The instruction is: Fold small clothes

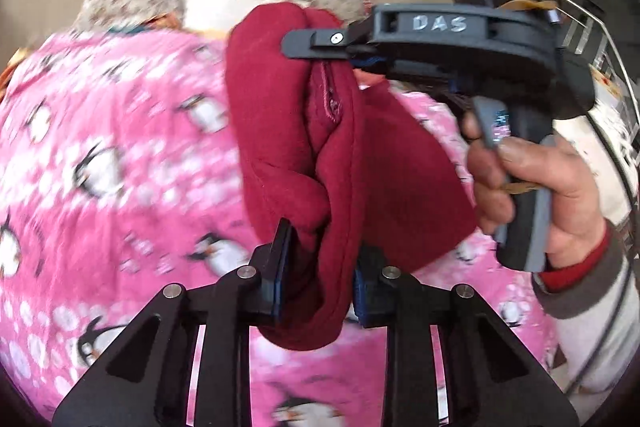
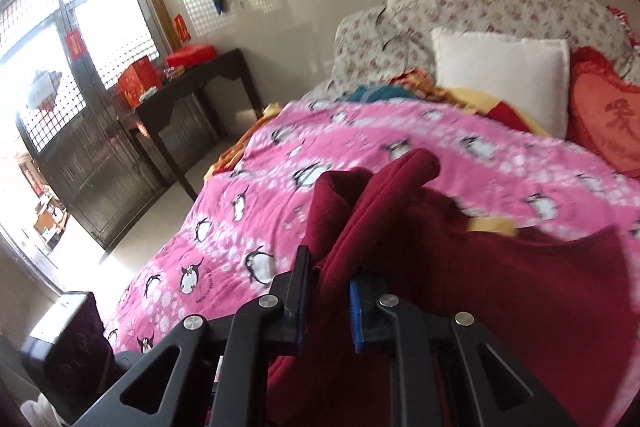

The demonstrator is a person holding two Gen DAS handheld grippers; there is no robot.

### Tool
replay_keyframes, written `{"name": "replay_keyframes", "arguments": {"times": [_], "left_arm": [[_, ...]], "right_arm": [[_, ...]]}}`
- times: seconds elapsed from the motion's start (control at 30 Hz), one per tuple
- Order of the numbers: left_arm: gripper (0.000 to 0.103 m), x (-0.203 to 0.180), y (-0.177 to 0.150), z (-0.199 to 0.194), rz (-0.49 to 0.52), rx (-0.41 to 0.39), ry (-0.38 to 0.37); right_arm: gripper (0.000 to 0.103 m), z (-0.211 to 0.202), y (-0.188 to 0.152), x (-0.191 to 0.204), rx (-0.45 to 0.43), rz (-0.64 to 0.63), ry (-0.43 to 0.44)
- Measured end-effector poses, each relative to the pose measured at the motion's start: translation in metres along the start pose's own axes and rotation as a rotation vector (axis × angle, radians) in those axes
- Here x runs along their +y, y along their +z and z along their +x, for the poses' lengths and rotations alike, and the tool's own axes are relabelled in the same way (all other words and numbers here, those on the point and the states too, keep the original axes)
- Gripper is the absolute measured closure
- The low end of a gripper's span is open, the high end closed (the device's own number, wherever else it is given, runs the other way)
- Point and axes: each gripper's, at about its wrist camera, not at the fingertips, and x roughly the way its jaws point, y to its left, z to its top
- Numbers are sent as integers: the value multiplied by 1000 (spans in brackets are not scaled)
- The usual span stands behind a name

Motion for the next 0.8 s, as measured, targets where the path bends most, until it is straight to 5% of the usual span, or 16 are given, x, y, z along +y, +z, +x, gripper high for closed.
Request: {"name": "replay_keyframes", "arguments": {"times": [0.23, 0.4, 0.57, 0.67, 0.7, 0.8], "left_arm": [[79, -70, 19, 32, 92, 14, -115], [79, -119, 24, 89, 158, 83, -144], [79, -142, 23, 152, 165, 175, -115], [78, -136, 28, 160, 106, 200, -117], [70, -137, 30, 155, 97, 199, -120], [45, -136, 36, 121, 100, 195, -150]], "right_arm": [[88, -82, -14, -66, -70, 62, -101], [88, -117, -41, -122, -89, 150, -166], [88, -110, -72, -176, -43, 236, -275], [82, -101, -83, -197, -37, 299, -243], [71, -109, -84, -200, -59, 328, -233], [70, -140, -83, -190, -118, 325, -241]]}}
